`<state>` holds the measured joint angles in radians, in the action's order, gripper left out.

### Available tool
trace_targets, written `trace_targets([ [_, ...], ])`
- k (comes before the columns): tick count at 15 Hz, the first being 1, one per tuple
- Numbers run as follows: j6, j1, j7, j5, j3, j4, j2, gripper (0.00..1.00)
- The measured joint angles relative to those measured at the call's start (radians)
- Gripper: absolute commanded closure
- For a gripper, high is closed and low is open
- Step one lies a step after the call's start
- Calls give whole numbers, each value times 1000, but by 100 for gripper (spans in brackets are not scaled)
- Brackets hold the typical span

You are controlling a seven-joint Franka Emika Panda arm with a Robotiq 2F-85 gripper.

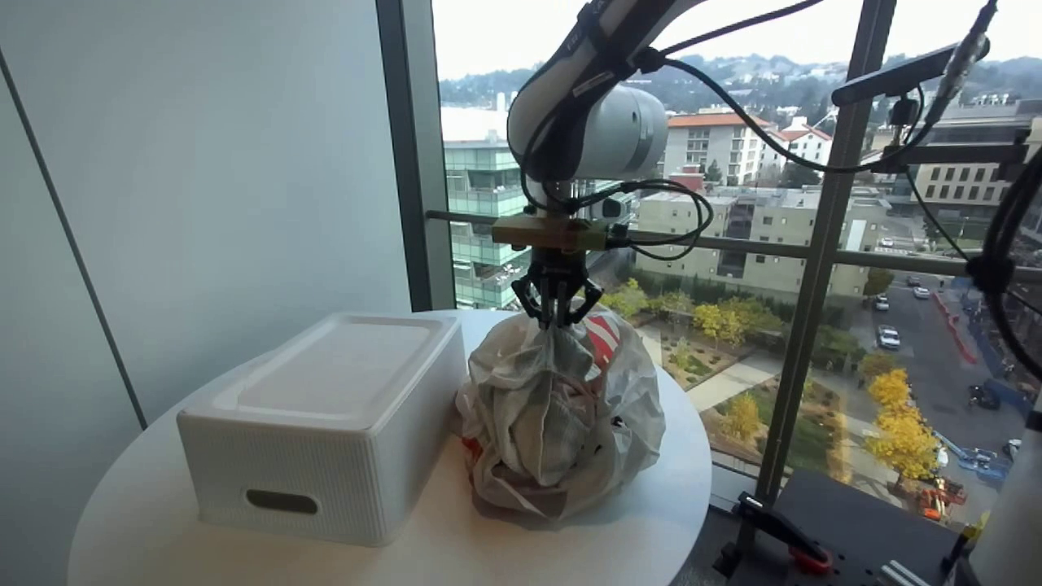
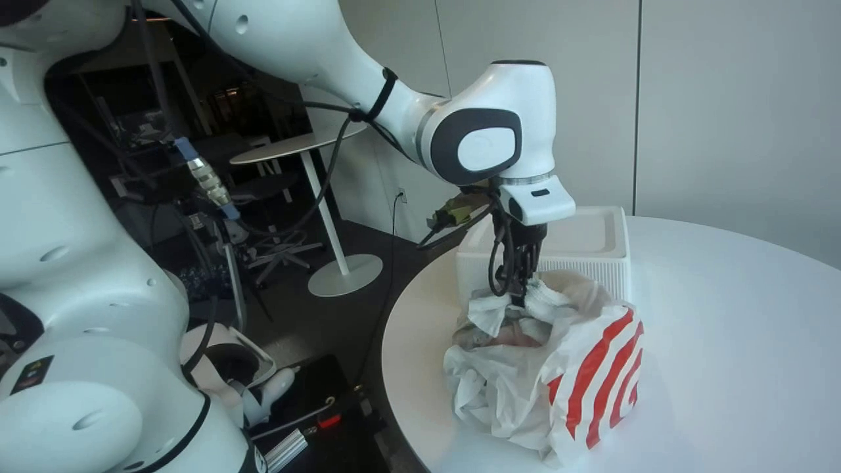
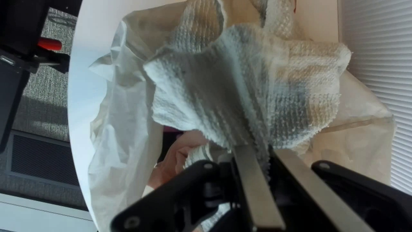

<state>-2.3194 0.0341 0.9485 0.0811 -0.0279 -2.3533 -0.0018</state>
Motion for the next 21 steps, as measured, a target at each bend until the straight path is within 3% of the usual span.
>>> trace_targets([
  [3, 25, 15, 0, 0, -27, 56, 137, 95],
  [9, 11, 7, 140, -91, -96, 187, 352, 97],
  [10, 2, 3, 158, -98, -104, 212, 379, 63],
  [12, 0, -7, 184, -108, -115, 259, 423, 56],
  [19, 62, -63, 257, -234, -172, 317, 397, 3],
  [21, 105, -76, 265, -285, -175, 312, 340, 0],
])
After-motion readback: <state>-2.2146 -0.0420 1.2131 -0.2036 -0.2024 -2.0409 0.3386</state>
